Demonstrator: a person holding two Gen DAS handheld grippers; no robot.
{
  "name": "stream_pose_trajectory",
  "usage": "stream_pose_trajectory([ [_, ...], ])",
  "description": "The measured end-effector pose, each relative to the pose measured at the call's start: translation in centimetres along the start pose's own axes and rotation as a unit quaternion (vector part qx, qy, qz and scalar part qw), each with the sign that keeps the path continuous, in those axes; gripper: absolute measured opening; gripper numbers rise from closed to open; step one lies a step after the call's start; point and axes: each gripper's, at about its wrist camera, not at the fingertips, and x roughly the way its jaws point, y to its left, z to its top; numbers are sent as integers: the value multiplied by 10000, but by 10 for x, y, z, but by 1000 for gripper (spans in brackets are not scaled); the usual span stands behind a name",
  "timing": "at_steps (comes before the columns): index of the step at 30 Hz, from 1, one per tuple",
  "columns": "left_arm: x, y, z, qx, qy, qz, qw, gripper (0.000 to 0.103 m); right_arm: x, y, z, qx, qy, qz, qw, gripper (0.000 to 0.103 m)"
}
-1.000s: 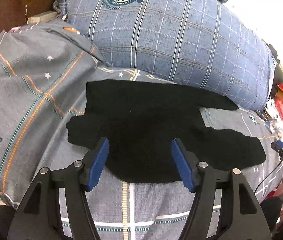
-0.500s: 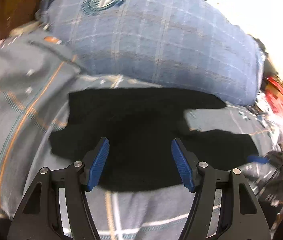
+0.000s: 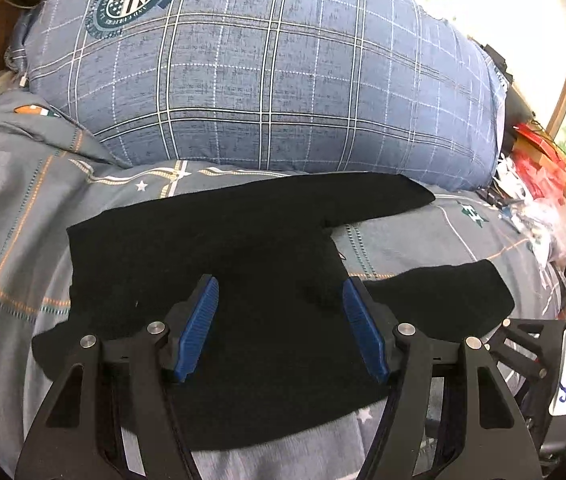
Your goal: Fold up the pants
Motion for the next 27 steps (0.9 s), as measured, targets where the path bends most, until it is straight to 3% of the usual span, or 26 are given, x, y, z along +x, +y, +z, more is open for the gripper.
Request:
stream_pose_trajectory([
  [6, 9, 2, 6, -19, 15, -50, 10000, 65, 11, -20, 8, 63, 106, -149, 9998, 50],
  [21, 9, 9, 8, -88, -29, -67, 9999, 65, 14, -24, 16, -38, 210, -443, 9988, 50],
  [27, 8, 19, 23, 248, 7, 40, 9997, 65, 6, -53, 8, 182, 143, -349, 9991, 50],
])
